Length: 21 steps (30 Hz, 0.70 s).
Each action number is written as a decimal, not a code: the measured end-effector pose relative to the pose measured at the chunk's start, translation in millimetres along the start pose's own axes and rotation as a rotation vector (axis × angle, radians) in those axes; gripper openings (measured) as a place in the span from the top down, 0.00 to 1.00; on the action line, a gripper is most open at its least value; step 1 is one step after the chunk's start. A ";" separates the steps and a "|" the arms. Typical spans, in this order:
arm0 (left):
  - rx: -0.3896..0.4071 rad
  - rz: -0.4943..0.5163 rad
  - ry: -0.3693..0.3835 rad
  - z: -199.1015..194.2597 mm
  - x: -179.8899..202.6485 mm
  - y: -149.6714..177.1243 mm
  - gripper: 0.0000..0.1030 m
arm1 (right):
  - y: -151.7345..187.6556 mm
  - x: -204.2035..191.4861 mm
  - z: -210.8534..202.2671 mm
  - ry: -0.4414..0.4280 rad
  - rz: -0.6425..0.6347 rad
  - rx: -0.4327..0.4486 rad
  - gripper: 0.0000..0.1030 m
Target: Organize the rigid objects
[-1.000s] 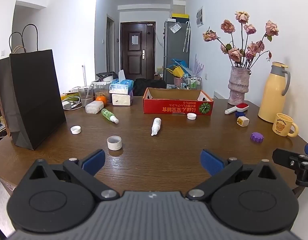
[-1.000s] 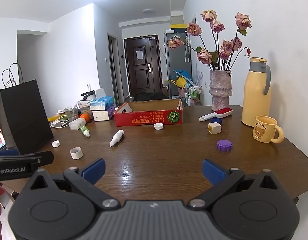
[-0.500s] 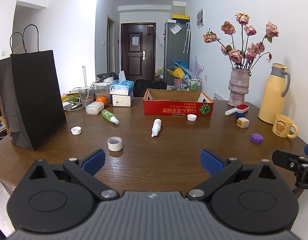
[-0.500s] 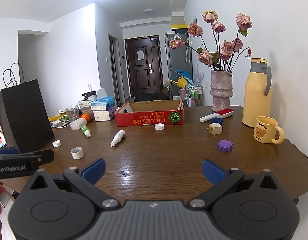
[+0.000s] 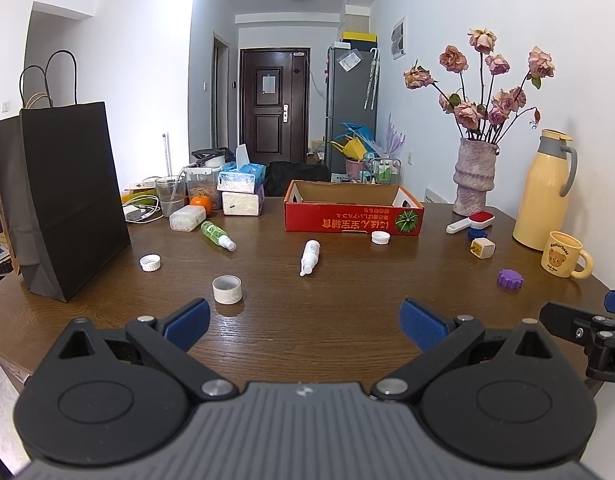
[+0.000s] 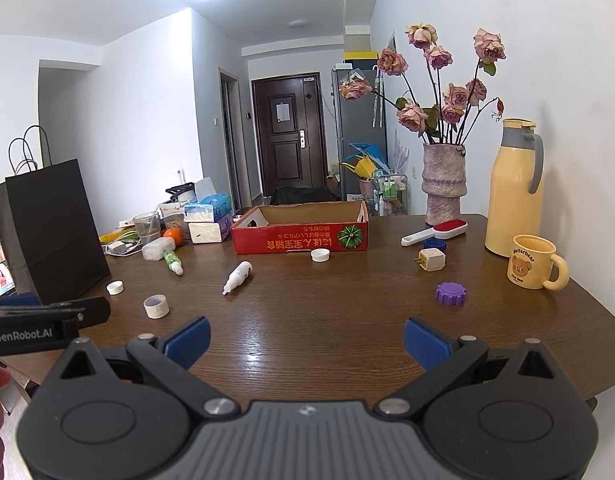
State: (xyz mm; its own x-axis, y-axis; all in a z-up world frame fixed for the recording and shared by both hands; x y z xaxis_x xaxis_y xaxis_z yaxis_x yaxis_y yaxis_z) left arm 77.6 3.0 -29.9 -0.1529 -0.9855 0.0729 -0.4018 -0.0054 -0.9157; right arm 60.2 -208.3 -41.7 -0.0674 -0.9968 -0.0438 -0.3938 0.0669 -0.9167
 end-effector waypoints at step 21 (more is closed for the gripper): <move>0.002 0.000 0.001 -1.3 -0.1 -0.8 0.00 | -0.4 -1.3 -2.1 -0.003 -0.003 0.005 0.00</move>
State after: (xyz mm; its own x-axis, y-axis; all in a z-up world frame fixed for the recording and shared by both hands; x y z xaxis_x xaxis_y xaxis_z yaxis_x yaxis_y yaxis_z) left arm 76.8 3.3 -28.6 -0.1538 -0.9854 0.0736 -0.3997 -0.0061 -0.9166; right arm 58.5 -207.0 -40.5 -0.0636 -0.9971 -0.0421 -0.3891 0.0636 -0.9190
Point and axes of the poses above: each gripper's, at about its wrist camera, not at the fingertips, and z roughly the way its jaws point, x to its right, y to its underside, the point moved 9 cm from there along z, roughly the way its jaws point, and after that the axes turned 9 degrees about y, right-handed, at the moved point
